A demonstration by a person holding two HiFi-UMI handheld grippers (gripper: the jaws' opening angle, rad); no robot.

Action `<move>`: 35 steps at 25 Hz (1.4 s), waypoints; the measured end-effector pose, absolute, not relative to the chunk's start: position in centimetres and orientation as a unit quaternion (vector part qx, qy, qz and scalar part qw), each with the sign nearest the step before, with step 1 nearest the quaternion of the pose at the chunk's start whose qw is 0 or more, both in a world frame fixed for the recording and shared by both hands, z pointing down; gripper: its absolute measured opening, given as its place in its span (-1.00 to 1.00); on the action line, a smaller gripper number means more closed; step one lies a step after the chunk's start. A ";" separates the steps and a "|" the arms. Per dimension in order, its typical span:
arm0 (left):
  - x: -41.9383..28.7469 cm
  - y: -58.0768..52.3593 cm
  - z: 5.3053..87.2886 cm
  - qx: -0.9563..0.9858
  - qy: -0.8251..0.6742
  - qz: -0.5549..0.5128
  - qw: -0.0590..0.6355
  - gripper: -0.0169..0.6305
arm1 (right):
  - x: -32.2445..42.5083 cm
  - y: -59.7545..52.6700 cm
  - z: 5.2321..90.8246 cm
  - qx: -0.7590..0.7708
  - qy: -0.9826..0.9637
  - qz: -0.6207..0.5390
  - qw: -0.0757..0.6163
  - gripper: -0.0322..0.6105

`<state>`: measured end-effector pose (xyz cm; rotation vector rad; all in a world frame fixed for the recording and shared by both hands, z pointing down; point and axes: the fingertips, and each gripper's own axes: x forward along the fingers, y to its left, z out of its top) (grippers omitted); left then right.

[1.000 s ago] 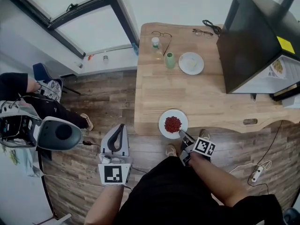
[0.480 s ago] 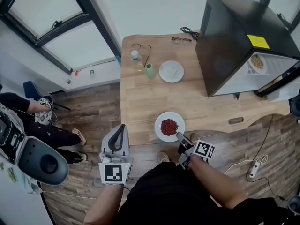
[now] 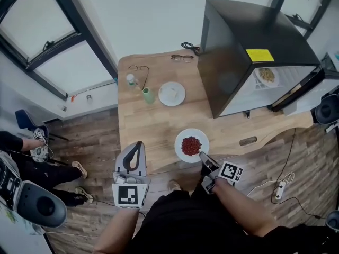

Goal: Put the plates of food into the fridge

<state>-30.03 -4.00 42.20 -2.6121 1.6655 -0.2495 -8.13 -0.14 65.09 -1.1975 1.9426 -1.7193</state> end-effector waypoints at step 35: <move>-11.8 -16.4 38.9 -0.879 0.464 -0.083 0.067 -0.93 | 15.2 -8.1 62.7 -0.502 0.615 -0.562 0.233 -0.80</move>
